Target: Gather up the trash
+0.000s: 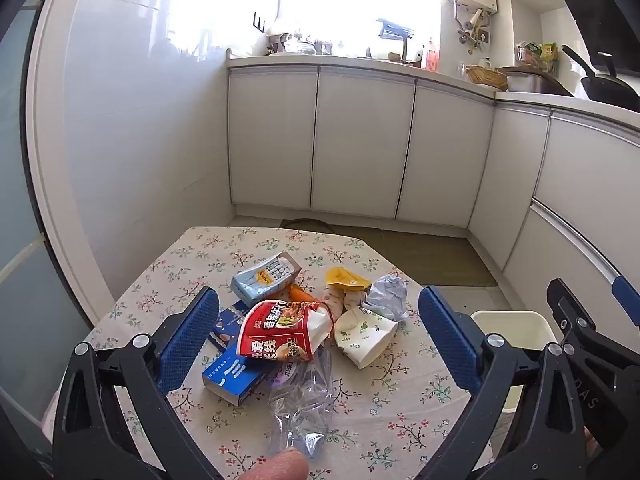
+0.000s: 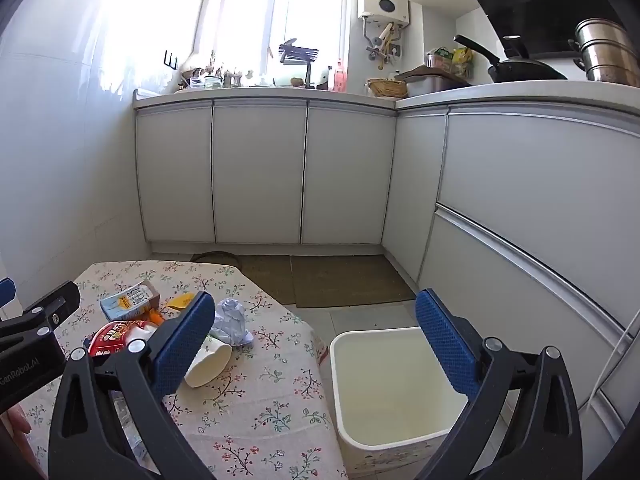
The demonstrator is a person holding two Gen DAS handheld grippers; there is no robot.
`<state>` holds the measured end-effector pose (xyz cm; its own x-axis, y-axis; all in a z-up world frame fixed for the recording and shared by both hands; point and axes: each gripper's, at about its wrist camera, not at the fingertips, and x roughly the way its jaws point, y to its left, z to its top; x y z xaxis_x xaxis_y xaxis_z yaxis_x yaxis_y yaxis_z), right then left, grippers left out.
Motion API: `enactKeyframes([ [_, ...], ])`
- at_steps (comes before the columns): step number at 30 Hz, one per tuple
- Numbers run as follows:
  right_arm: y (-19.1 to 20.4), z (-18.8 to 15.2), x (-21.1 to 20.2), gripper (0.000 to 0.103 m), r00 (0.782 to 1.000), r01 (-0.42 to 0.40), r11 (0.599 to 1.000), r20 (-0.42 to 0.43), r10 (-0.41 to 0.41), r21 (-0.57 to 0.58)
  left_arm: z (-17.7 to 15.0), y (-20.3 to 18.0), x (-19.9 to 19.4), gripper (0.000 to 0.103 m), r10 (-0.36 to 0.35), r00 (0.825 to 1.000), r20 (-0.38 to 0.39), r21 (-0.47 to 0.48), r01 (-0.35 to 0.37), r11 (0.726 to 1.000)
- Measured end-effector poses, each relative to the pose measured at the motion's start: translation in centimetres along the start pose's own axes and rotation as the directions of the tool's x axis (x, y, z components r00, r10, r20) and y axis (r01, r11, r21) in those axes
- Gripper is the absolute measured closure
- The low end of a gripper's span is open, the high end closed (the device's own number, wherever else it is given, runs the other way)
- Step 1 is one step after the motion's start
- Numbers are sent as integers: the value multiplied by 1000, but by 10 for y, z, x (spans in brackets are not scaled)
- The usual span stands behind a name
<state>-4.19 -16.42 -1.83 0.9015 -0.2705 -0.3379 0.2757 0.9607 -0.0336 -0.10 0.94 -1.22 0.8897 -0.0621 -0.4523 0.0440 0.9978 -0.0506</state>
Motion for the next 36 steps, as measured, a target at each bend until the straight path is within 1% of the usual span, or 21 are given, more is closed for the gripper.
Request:
enactKeyframes([
  [11, 1, 0, -2, 6, 1000, -2, 1000, -7, 2, -1, -3, -6, 5, 7, 3, 1000, -8, -2, -3, 1000],
  [13, 2, 0, -3, 6, 1000, -3, 1000, -10, 3, -2, -2, 3, 3, 7, 5, 1000, -8, -4, -5, 1000],
  [36, 1, 1, -3, 6, 1000, -4, 1000, 7, 4, -4, -6, 5, 6, 7, 11, 1000, -15, -9, -11, 1000],
])
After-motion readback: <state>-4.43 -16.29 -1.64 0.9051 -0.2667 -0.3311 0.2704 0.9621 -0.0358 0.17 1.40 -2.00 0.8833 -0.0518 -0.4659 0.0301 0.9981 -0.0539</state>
